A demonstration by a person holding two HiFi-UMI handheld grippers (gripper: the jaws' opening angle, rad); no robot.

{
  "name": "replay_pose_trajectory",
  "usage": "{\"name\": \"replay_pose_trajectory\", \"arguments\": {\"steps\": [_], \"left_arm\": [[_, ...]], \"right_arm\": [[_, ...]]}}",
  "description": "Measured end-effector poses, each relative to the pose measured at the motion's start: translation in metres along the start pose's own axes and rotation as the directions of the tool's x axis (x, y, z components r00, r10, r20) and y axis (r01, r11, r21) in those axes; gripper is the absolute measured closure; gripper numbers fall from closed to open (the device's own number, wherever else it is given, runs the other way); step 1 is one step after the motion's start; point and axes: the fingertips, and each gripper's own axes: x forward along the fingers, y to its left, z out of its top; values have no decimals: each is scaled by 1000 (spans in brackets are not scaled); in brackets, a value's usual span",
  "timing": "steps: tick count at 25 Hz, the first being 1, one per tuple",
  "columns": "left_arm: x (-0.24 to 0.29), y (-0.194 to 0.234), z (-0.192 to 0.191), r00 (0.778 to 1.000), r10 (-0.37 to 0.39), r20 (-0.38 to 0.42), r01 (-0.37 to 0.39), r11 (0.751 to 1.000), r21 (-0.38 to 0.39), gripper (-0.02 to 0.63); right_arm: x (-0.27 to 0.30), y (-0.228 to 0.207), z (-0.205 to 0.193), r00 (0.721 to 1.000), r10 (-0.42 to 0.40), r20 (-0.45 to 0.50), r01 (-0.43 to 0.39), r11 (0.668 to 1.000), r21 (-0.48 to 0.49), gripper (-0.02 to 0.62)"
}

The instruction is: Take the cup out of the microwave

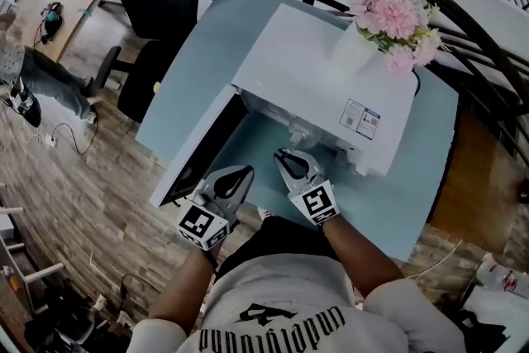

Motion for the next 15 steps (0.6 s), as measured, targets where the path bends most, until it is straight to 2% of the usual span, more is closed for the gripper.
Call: {"name": "replay_pose_trajectory", "arguments": {"steps": [7,15], "left_arm": [[-14,-22,15,1000,-20,24,20,1000,15,555],[-28,-42,40,997,-45,57,42,998,54,555]], "right_arm": [[-35,29,23,1000,26,2,-26,999,-33,557],[-62,40,64,998,17,65,-12,997,-77,555]]}}
